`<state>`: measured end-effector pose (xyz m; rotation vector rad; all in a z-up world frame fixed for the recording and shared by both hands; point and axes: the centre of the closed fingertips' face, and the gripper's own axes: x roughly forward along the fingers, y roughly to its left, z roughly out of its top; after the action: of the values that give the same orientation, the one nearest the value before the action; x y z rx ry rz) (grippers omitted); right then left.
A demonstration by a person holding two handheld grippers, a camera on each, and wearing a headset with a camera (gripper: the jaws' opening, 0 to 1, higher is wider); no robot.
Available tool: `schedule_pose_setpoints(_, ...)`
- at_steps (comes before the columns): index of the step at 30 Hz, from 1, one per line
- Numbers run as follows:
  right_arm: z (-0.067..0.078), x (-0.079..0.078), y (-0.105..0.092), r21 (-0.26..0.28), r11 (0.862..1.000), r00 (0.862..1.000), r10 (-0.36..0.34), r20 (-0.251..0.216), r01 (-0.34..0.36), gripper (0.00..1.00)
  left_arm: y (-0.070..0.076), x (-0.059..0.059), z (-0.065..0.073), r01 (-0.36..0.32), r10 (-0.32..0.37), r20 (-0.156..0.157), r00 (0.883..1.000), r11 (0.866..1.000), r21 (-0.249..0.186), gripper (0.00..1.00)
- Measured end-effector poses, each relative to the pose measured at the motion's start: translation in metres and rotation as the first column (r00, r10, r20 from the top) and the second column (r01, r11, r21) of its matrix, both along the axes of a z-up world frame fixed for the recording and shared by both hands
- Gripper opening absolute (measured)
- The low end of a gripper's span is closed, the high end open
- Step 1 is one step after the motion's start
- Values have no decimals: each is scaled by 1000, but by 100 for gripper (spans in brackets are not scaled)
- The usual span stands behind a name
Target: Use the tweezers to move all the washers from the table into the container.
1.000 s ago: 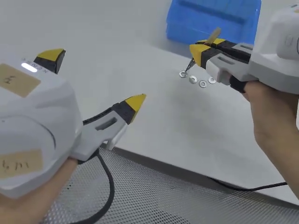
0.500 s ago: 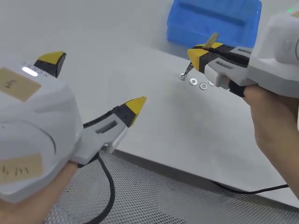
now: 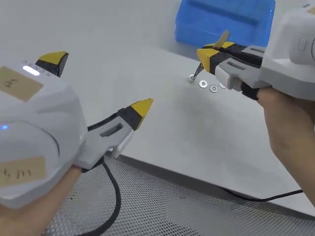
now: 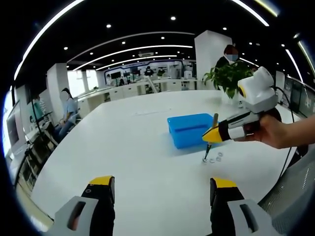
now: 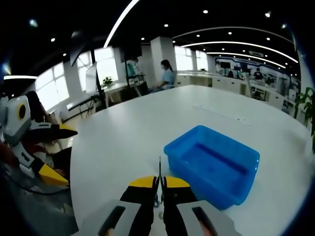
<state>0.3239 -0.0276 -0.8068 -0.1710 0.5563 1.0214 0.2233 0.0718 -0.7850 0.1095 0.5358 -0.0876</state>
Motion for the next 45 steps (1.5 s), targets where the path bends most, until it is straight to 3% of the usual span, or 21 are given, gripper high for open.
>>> schedule_pose_setpoints(9, 26, 1, 2, 34, 999, 1000, 9, -8, -9, 1, 1, 1, 4, -8, 9, 20, 1000, 1000, -10, 82)
schedule_pose_setpoints(14, 46, 6, 5, 59, 998, 1000, 7, 14, -8, 1, 1, 1, 7, -12, 12, 35, 999, 1000, -13, 84)
schedule_pose_setpoints(27, 68, 45, 2, 103, 993, 993, -65, 95, 55, 1, 1, 1, 8, -20, 20, 43, 999, 1000, -21, 91)
schedule_pose_setpoints(33, 63, 67, 5, 116, 989, 988, -109, 111, 96, 1, -1, 2, 10, -15, 17, 49, 999, 999, -37, 95)
schedule_pose_setpoints(39, 48, 80, 9, 90, 990, 985, -122, 123, 111, 1, -2, 5, 14, -16, 20, 77, 997, 998, -60, 99)
schedule_pose_setpoints(45, 27, 87, 10, 52, 992, 984, -117, 133, 111, 1, -2, 5, 13, -19, 23, 76, 997, 998, -54, 99)
